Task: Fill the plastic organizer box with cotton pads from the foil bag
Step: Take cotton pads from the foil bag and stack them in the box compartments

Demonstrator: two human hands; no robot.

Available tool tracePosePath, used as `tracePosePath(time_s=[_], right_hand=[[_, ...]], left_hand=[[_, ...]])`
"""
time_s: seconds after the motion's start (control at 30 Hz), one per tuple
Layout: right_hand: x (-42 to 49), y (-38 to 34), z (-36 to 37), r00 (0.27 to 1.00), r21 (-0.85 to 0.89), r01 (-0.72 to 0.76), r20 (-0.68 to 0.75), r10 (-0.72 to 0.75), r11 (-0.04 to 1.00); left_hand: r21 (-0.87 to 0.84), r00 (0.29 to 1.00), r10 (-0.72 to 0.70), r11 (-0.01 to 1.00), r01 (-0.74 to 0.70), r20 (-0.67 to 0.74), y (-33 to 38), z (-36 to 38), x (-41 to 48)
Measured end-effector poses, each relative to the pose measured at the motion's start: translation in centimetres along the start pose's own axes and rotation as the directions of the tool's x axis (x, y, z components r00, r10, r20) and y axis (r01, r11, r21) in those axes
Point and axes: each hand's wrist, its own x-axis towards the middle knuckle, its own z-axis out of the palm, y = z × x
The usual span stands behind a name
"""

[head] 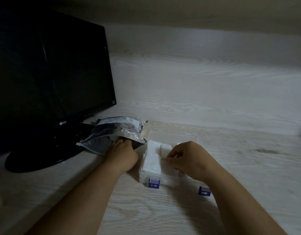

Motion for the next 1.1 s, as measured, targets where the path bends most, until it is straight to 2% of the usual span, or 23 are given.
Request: tracePosePath(time_s=[0.23, 0.67, 1.1], right_hand=[[0.00, 0.13, -0.01, 1.000, -0.020, 0.011, 0.004, -0.011, 1.000], [0.23, 0.28, 0.10, 1.000, -0.001, 0.009, 0.010, -0.009, 1.000], [0.28, 0.30, 0.12, 1.000, -0.012, 0.007, 0.018, -0.007, 1.000]], left_hand=[[-0.040, 1.000, 0.000, 0.999, 0.000, -0.006, -0.02, -0.13, 0.03], [-0.006, 0.998, 0.053, 0.999, -0.053, -0.017, -0.23, -0.02, 0.05], [0.012, 1.000, 0.016, 1.000, -0.016, -0.004, -0.15, -0.01, 0.05]])
